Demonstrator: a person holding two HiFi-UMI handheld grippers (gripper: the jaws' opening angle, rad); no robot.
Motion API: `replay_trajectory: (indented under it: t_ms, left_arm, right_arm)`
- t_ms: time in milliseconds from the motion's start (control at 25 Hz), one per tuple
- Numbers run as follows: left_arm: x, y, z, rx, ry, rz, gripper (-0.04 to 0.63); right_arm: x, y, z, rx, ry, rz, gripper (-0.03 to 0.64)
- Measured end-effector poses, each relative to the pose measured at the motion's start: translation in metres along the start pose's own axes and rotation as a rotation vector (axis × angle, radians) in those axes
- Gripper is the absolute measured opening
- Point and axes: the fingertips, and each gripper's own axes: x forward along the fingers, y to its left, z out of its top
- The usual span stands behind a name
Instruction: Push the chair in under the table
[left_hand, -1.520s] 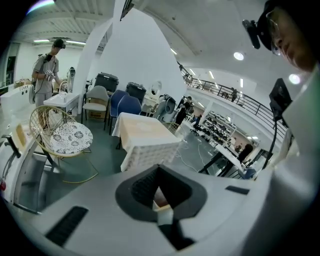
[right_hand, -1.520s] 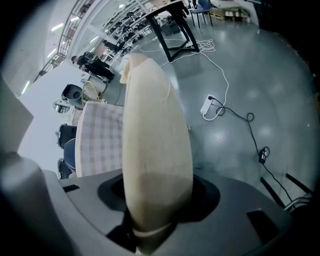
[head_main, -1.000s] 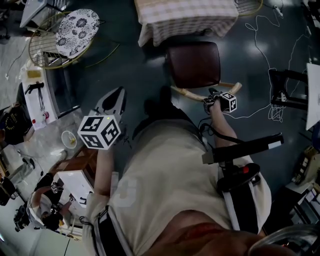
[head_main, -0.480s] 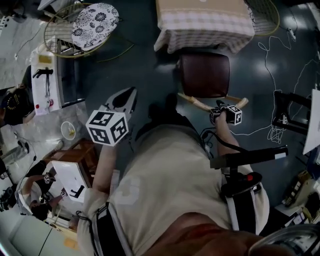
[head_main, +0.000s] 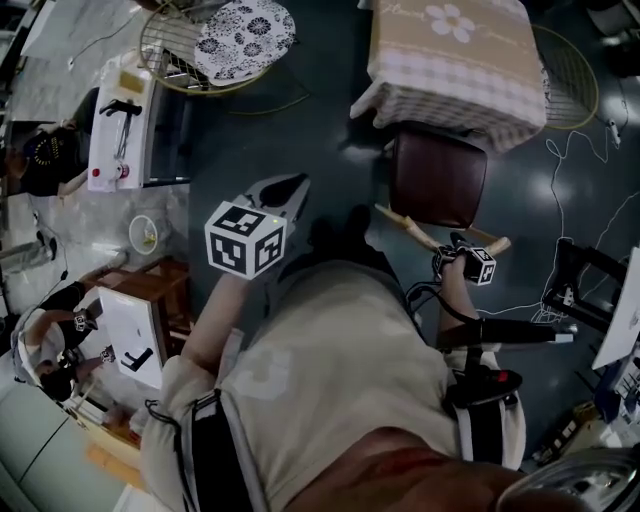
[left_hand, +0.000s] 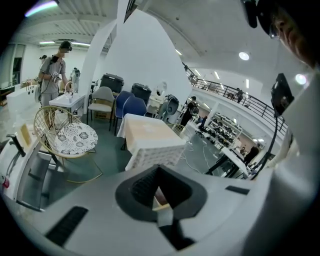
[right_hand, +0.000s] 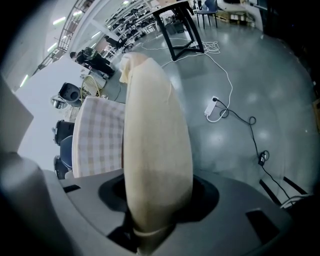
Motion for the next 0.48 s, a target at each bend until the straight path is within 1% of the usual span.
replay_trajectory:
  t_ms: [160,280,480]
  left_arm:
    - [-0.002,0.01,-0.003,-0.008,0.006,0.0,0.006]
    - [-0.006,0.018,-0.005,-0.012,0.004,0.008,0.006]
    - [0.001,0.012,-0.003,-0.014,0.018,0.012,0.006]
  right_arm:
    - [0.002,0.001,-0.002,0.001,-0.013,0.0,0.187]
    - [0.005,-0.005,-0.008,0.001,-0.013,-0.025,0.186]
    - [0.007,0.006,-0.003,-0.005,0.003,-0.014,0.189]
